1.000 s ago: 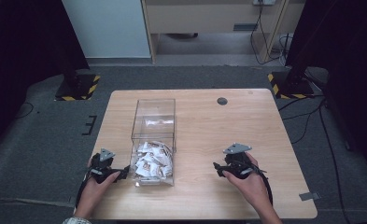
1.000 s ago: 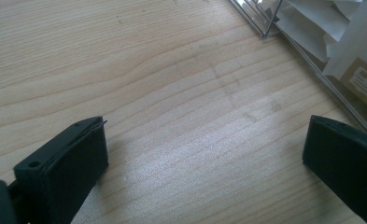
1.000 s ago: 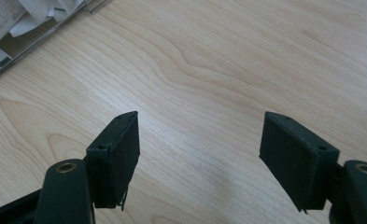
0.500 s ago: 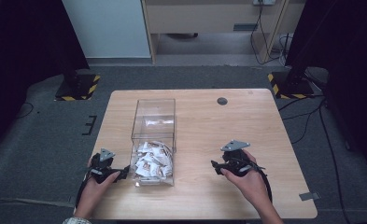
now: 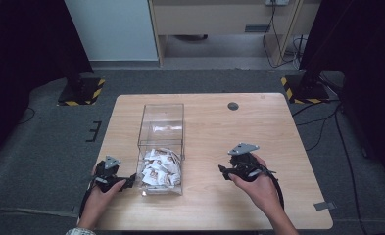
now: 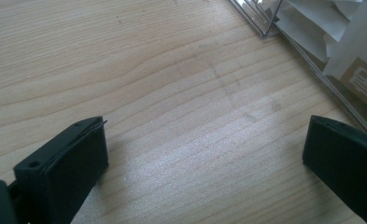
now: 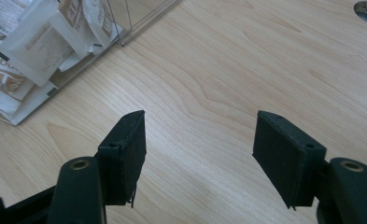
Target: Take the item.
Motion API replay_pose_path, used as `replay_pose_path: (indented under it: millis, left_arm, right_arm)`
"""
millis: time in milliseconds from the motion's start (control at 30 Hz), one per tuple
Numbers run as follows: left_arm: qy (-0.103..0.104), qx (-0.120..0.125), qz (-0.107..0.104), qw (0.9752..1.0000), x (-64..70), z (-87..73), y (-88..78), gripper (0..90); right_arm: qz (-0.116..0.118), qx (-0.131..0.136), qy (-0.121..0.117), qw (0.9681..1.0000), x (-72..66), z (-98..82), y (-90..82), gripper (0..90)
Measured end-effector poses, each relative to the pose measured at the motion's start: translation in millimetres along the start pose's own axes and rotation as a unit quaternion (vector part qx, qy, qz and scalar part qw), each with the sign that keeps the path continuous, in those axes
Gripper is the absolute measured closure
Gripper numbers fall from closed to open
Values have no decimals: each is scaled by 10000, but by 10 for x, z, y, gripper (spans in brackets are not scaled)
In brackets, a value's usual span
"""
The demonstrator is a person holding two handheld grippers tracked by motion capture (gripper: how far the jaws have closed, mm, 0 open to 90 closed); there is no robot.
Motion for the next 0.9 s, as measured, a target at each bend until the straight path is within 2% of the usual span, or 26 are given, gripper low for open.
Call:
replay_pose_path:
  millis: [500, 900]
  left_arm:
    - [0, 0, 0, 10000, 0, 0, 0, 0]
    - [7, -6, -1, 10000, -1, -1, -1, 0]
  right_arm:
    - [99, 88, -183, 9997, -112, 186, -61, 411]
    - [173, 195, -174, 9995, -211, 372, -110, 412]
Point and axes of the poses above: each handheld gripper's, and its own axes: y roughly forward along the jaws, z roughly out of its top, x roughly to its right, the point moved 8 cm from there along y, roughly forward along the jaws, and after that the axes turned 5 degrees about -z, right-handed, at the moved point
